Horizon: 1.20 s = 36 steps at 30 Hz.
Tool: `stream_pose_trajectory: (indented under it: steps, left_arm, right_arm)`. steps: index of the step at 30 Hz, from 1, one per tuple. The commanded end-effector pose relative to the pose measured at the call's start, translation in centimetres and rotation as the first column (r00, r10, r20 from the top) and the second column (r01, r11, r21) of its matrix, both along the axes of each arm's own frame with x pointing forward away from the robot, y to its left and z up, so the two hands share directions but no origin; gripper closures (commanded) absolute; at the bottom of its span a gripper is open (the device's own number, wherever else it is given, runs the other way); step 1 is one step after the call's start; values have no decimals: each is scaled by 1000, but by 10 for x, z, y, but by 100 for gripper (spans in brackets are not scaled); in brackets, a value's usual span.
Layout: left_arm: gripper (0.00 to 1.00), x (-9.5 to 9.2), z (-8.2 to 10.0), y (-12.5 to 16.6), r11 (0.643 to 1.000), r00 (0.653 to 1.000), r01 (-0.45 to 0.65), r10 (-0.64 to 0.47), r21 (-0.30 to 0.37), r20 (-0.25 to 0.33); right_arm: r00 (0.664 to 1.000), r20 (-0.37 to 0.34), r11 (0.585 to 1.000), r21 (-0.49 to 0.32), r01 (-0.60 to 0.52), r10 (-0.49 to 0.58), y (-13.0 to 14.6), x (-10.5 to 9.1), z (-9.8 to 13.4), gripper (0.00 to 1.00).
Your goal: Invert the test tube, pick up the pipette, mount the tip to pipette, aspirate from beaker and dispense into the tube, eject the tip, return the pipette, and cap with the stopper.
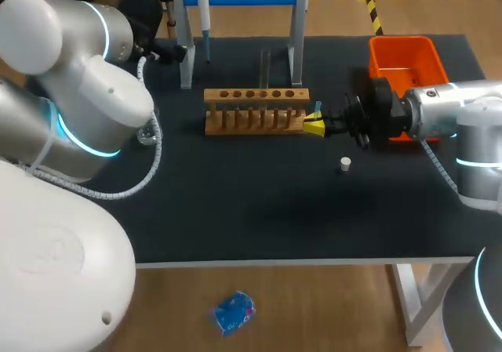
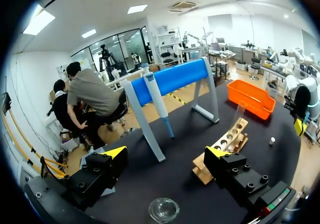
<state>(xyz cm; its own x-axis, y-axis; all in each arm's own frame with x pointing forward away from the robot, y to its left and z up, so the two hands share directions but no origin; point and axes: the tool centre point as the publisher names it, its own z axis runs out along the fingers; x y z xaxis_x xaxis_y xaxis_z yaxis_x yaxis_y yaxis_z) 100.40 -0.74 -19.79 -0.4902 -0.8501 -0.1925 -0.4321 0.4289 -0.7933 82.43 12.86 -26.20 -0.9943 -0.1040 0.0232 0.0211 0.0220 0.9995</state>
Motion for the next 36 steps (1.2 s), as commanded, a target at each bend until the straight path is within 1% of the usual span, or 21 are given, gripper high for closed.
stream_pose_trajectory:
  steps: [1,11,13,15,18,19,21,22,24,29,36]
  left_arm:
    - [0,-1,4,4,1000,1000,12,-12,-3,-12]
    - [0,-1,4,4,1000,1000,12,-12,-3,-12]
    - [0,13,2,-1,1000,1000,12,-12,-1,-8]
    - [0,28,3,-7,999,999,35,-34,-16,18]
    - [0,50,3,-13,999,999,45,-45,-24,28]
    - [0,61,2,-15,999,999,37,-36,-27,30]
    - [0,74,2,-17,998,999,44,-43,-42,34]
    - [0,84,1,-18,998,999,40,-38,-42,34]
    - [0,101,0,-19,997,999,35,-33,-70,35]
    - [0,130,-4,-23,995,1000,11,-8,-99,26]
    - [0,153,-4,-33,991,1000,-5,7,-135,19]
  right_arm:
    - [1000,1,1000,0,-1,1,-1,0,0,100]
    - [1000,1,1000,0,-1,1,-1,0,0,100]
    - [1000,1,1000,0,-1,1,-1,0,0,100]
    - [1000,1,1000,0,-1,1,-1,0,0,100]
    - [1000,1,1000,0,-1,1,-1,0,0,100]
    - [1000,1,1000,0,-1,1,-1,0,0,100]
    - [1000,1,1000,0,-1,1,-1,0,0,100]
    - [1000,1,1000,0,-1,1,-1,0,0,100]
    - [1000,1,1000,0,-1,1,-1,0,0,100]
    - [1000,1,1000,0,-1,1,-1,0,0,100]
    - [1000,1,1000,0,-1,1,-1,0,0,100]
